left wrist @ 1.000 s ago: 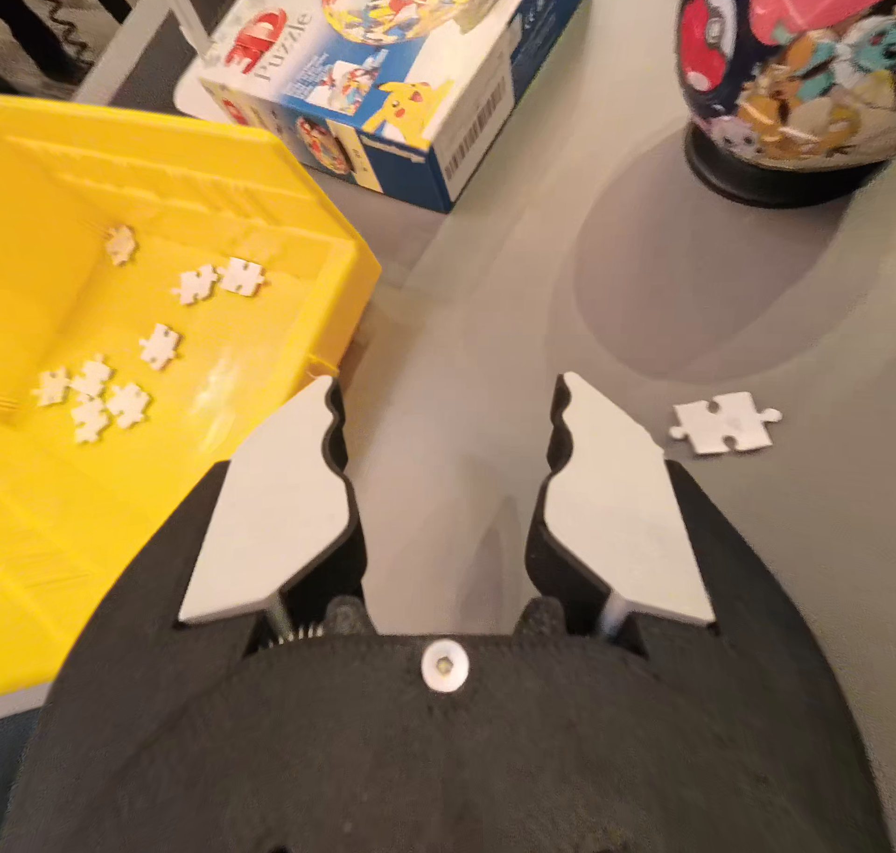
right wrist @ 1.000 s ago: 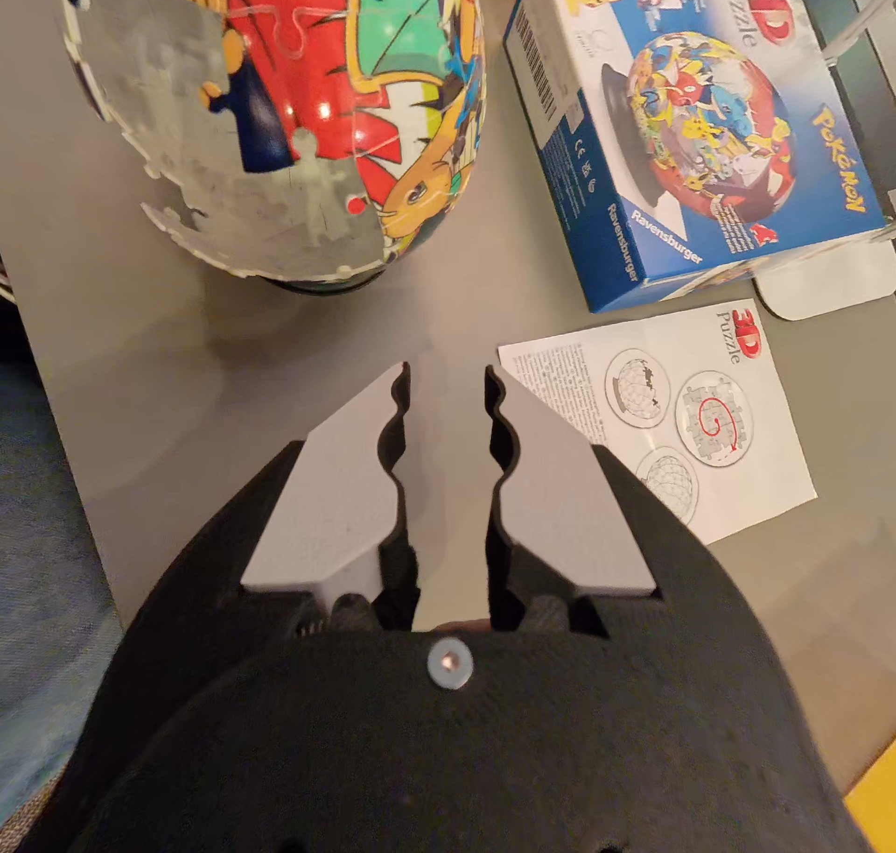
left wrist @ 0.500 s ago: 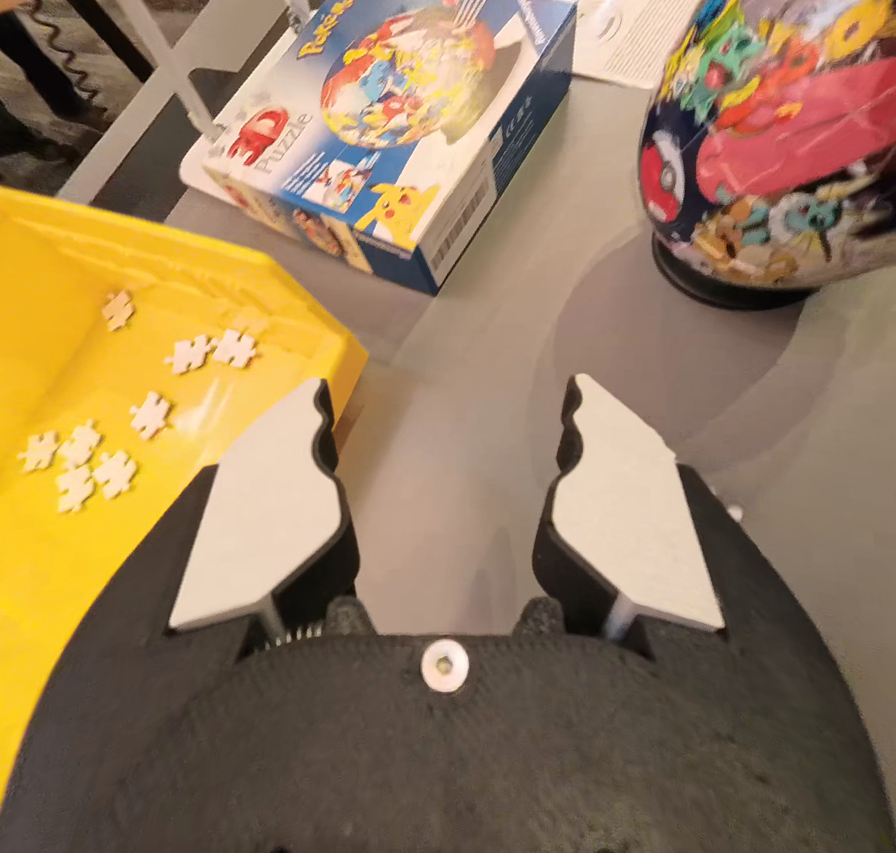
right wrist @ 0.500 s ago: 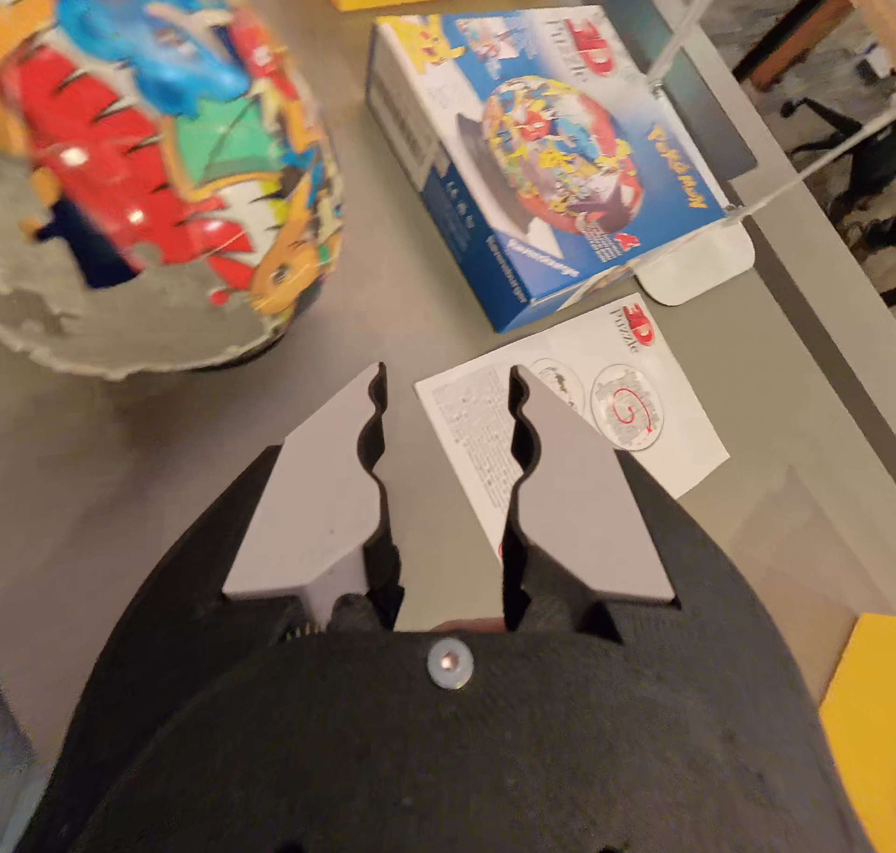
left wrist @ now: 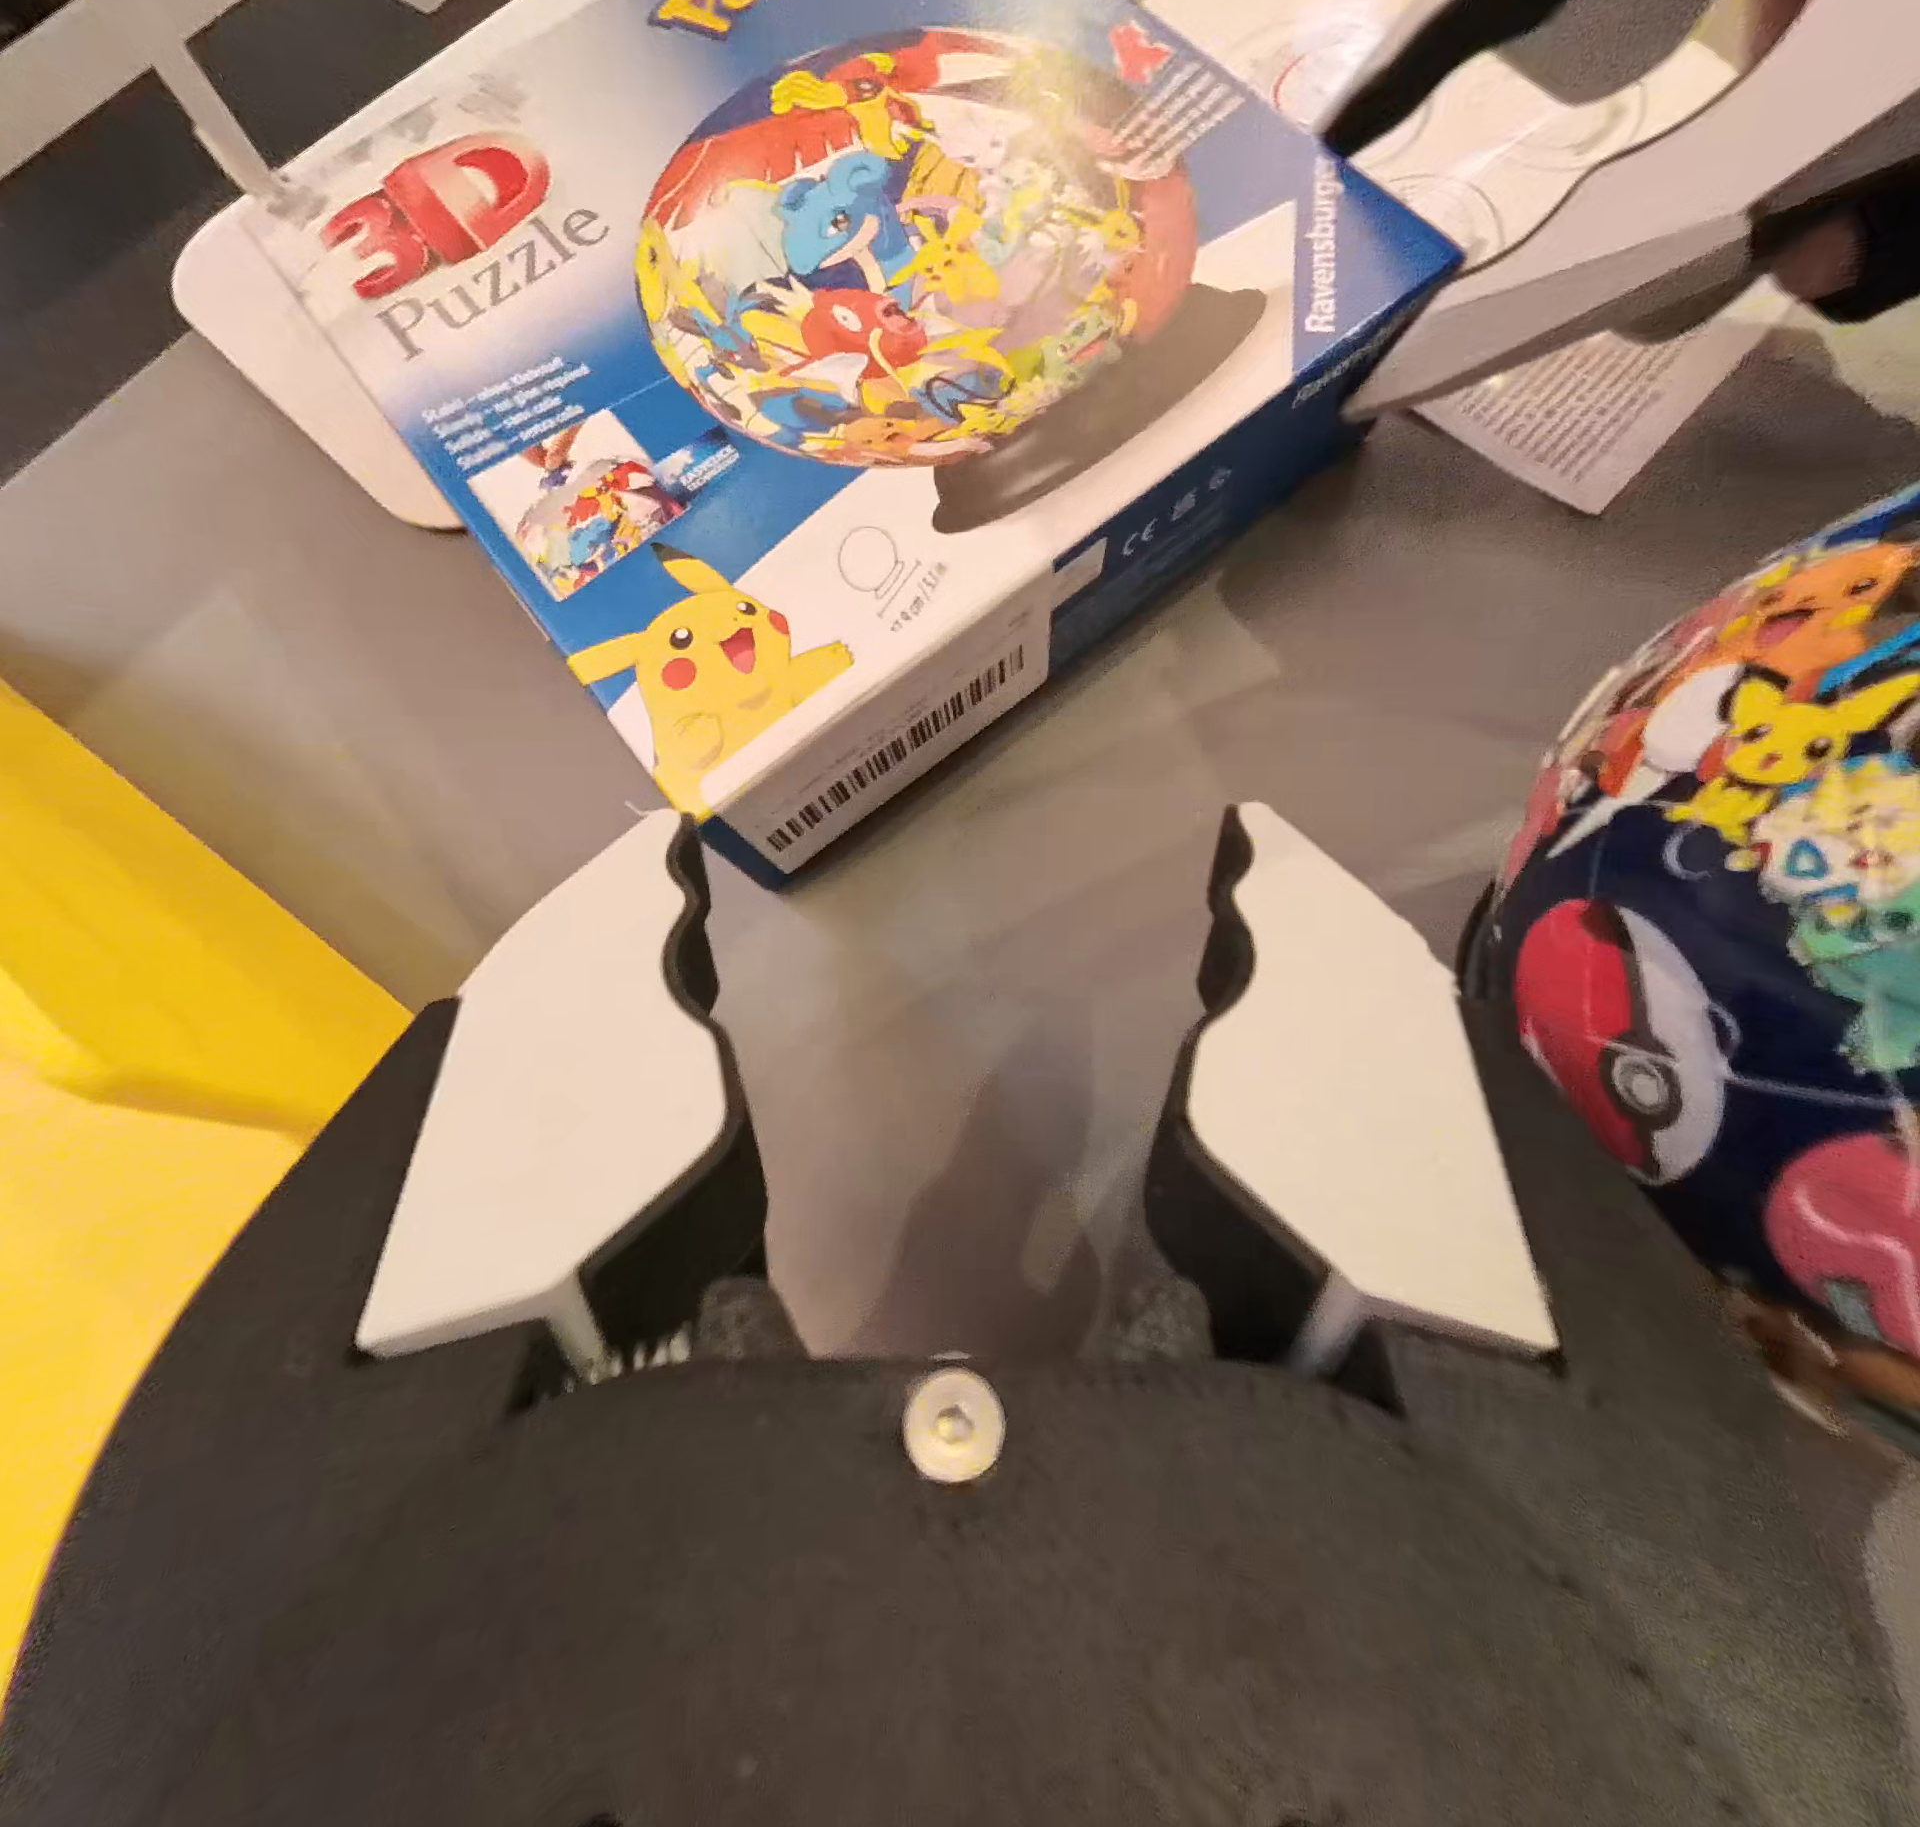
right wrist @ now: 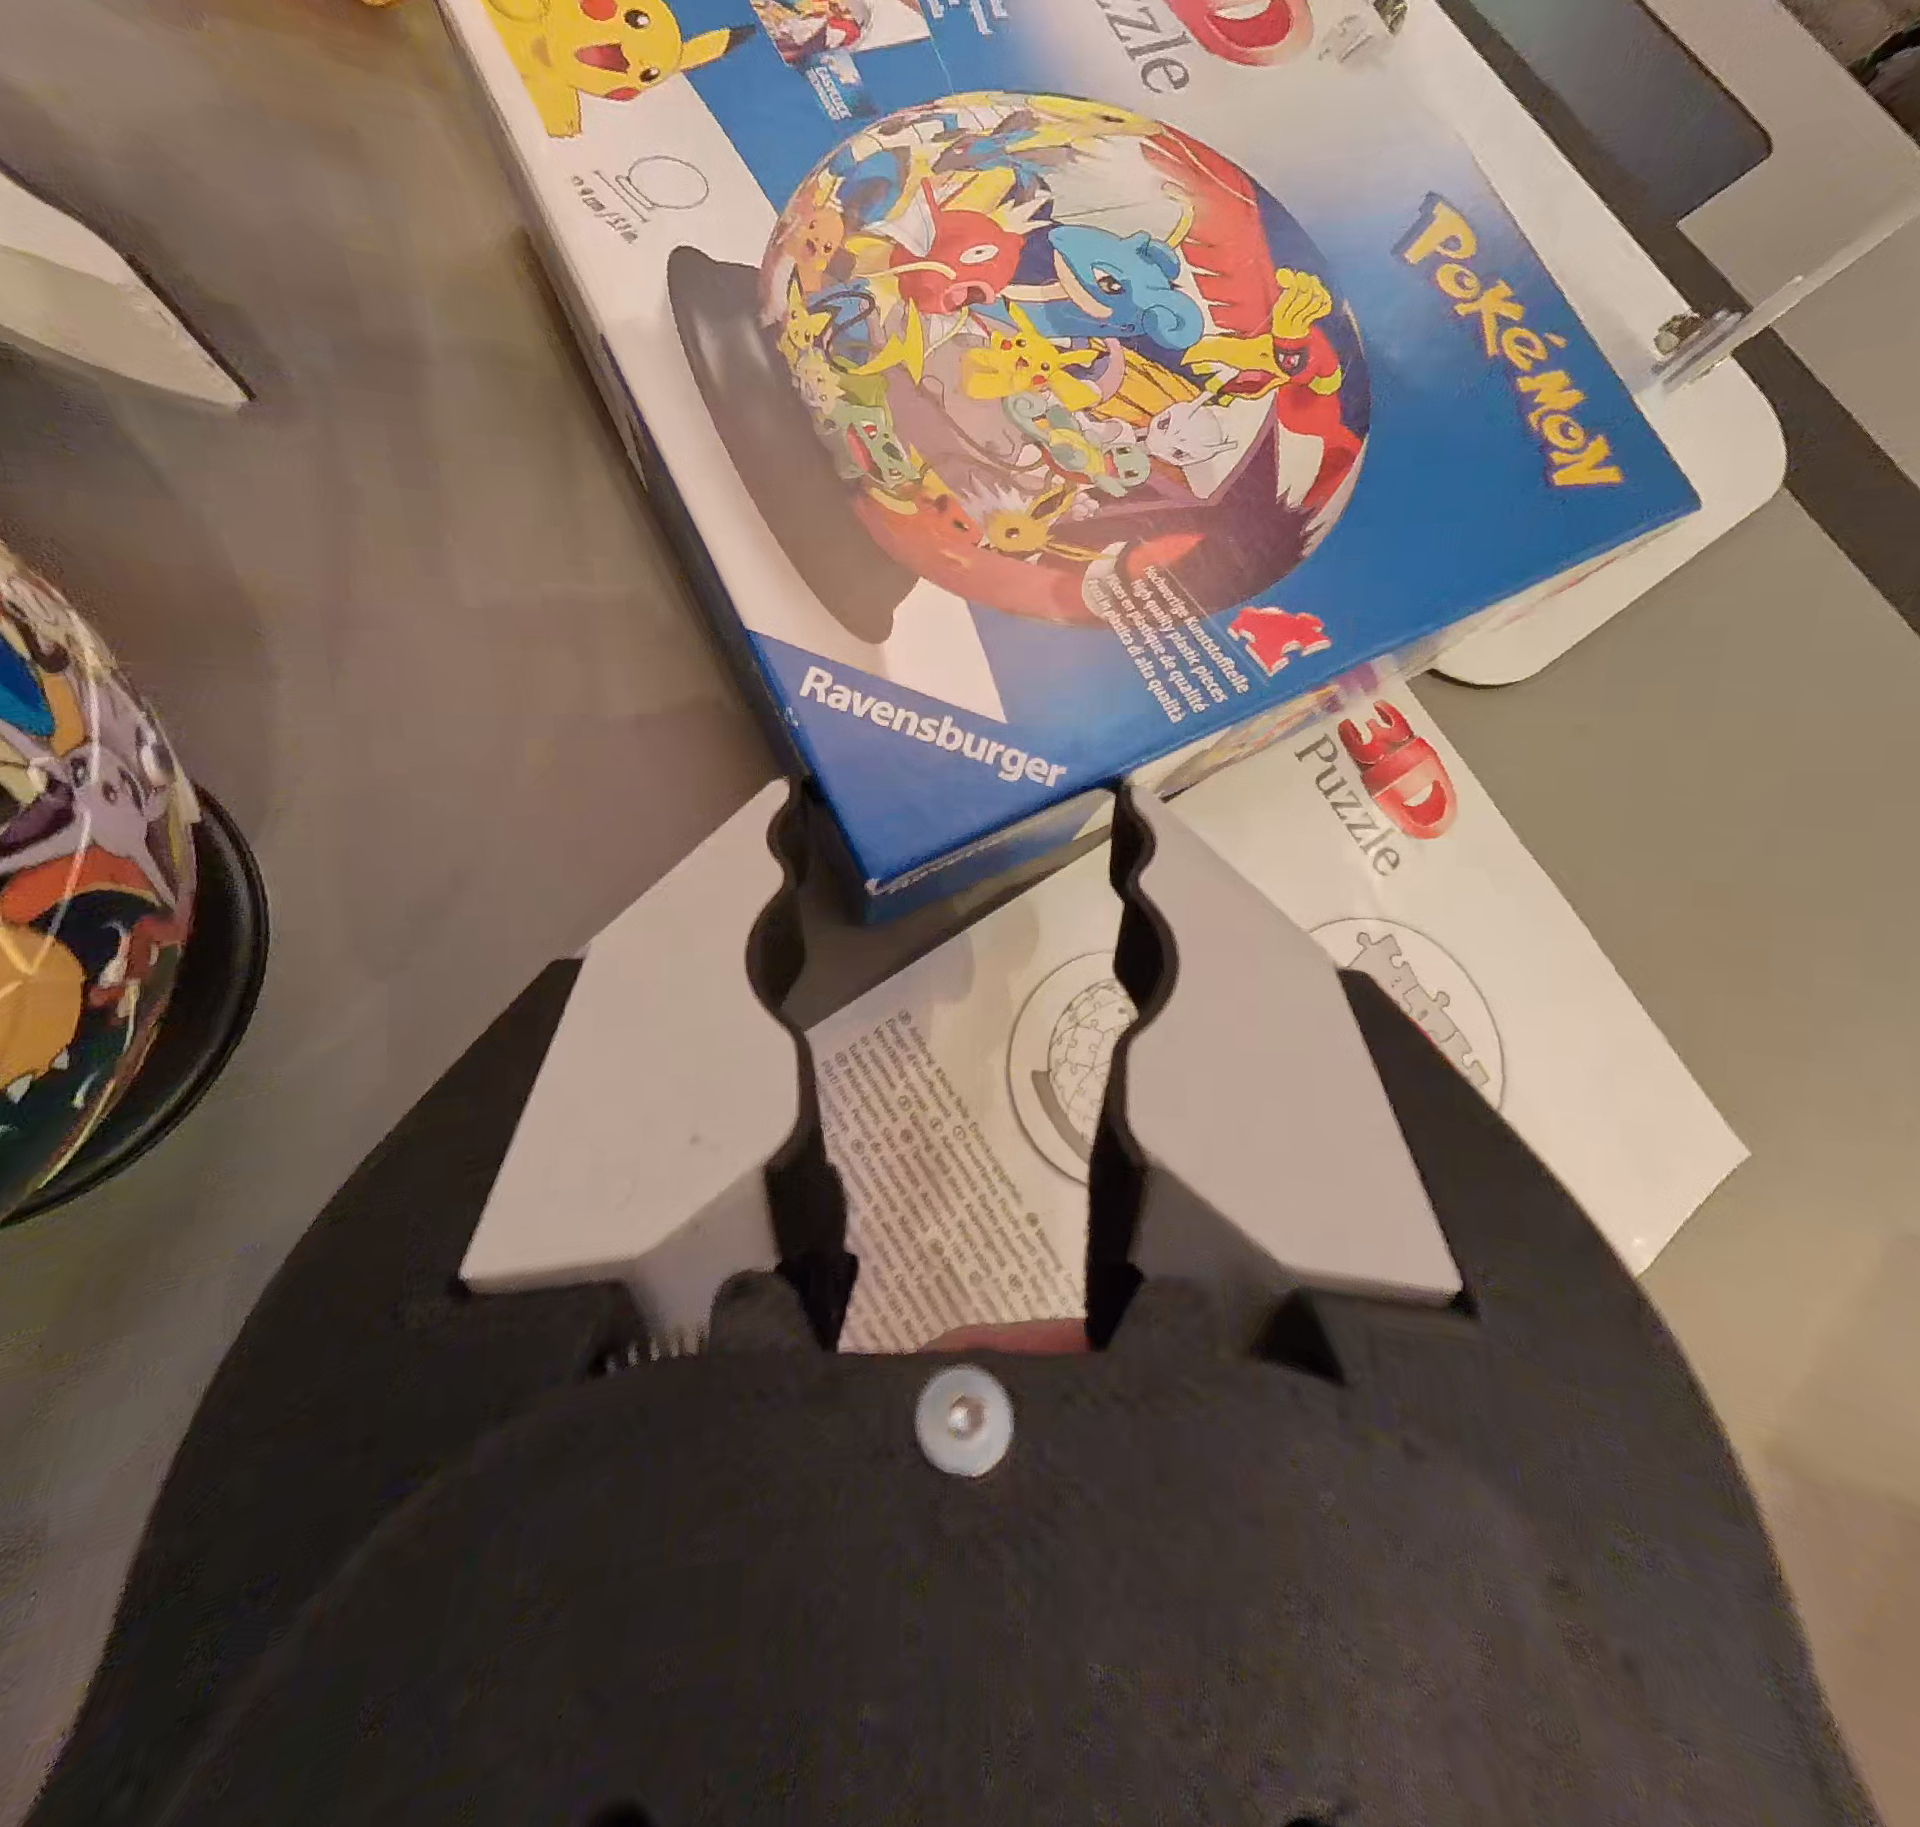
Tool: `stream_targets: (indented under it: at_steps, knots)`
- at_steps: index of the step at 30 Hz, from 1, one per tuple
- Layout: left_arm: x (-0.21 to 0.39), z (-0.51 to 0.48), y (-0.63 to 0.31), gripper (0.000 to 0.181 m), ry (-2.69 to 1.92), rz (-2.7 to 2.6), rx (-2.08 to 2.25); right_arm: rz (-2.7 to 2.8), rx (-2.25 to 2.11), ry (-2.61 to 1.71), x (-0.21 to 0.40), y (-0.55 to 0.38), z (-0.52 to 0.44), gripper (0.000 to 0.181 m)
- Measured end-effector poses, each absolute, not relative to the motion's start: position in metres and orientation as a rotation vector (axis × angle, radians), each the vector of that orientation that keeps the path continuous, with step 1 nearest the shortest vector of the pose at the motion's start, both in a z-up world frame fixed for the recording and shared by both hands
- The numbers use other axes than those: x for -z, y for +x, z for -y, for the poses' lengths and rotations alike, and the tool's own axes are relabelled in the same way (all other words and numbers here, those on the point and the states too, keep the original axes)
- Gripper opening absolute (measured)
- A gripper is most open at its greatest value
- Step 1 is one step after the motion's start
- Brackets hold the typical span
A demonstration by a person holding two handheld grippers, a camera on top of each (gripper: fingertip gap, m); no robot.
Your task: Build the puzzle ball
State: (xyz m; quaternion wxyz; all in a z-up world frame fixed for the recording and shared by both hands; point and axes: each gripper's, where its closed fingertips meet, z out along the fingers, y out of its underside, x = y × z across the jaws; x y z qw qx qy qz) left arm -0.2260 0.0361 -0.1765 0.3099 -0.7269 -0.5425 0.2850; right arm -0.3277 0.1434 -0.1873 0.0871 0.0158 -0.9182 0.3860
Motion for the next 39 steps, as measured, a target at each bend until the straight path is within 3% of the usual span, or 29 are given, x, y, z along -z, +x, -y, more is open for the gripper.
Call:
stream_targets:
  at_steps: [10, 19, 22, 29, 39]
  knots:
    - [0.149, -0.036, -0.194, 0.081, -1.911, 1.255, -0.577, 2.696, -1.111, 0.088, 0.161, -0.327, -0.184, 0.053]
    - [0.126, -0.070, -0.102, 0.089, -1.703, 1.239, -0.351, 3.119, -1.331, 0.018, 0.147, -0.229, -0.205, 0.045]
    - [0.132, -0.097, -0.095, 0.093, -1.650, 1.229, -0.283, 3.225, -1.306, -0.018, 0.157, -0.221, -0.221, 0.052]
    - [0.144, -0.134, -0.108, 0.120, -1.573, 1.213, -0.194, 3.294, -1.337, 0.138, 0.154, -0.196, -0.232, 0.062]
    - [0.149, -0.151, -0.130, 0.112, -1.569, 1.211, -0.194, 3.349, -1.383, 0.262, 0.162, -0.179, -0.211, 0.050]
